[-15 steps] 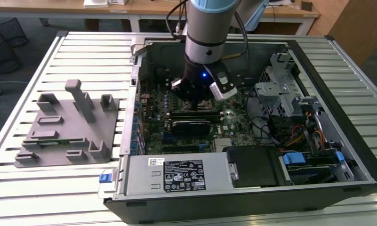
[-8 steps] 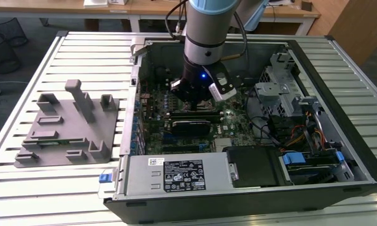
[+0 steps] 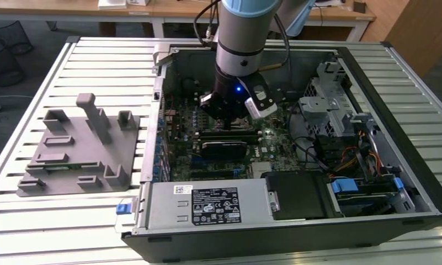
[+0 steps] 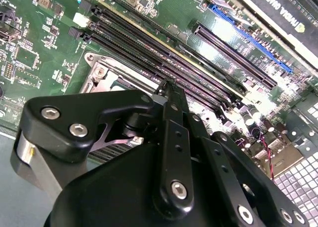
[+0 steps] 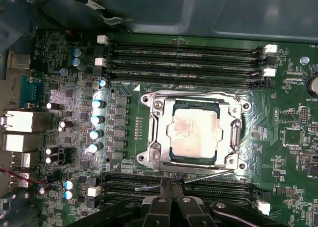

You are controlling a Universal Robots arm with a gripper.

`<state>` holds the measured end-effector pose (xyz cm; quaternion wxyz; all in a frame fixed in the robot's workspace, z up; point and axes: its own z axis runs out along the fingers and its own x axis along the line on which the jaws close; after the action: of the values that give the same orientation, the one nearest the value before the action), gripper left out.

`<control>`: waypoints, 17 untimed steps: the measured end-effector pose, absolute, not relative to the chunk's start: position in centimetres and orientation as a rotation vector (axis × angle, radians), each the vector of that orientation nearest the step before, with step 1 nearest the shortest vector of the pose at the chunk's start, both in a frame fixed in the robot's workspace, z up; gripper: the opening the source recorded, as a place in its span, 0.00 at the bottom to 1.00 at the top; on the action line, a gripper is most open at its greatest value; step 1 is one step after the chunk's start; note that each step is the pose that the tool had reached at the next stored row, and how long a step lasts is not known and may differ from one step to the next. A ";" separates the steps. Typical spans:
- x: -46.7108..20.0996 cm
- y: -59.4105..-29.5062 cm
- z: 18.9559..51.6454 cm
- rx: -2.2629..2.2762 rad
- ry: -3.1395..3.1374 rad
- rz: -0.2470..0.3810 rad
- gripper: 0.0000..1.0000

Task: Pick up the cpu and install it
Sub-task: 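Install the second cpu locking lever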

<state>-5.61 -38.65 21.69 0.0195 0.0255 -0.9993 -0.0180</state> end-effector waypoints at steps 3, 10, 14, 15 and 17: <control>-5.6 -38.6 21.7 0.079 -3.101 -0.057 0.11; -5.6 -38.8 21.6 0.079 -3.089 -0.087 0.11; -5.9 -39.2 21.5 0.080 -3.089 -0.099 0.11; -6.0 -39.2 21.5 0.080 -3.089 -0.102 0.11; -6.0 -39.4 21.5 0.080 -3.089 -0.115 0.11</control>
<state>-6.03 -39.40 21.51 0.0247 0.0259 -0.9987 -0.0373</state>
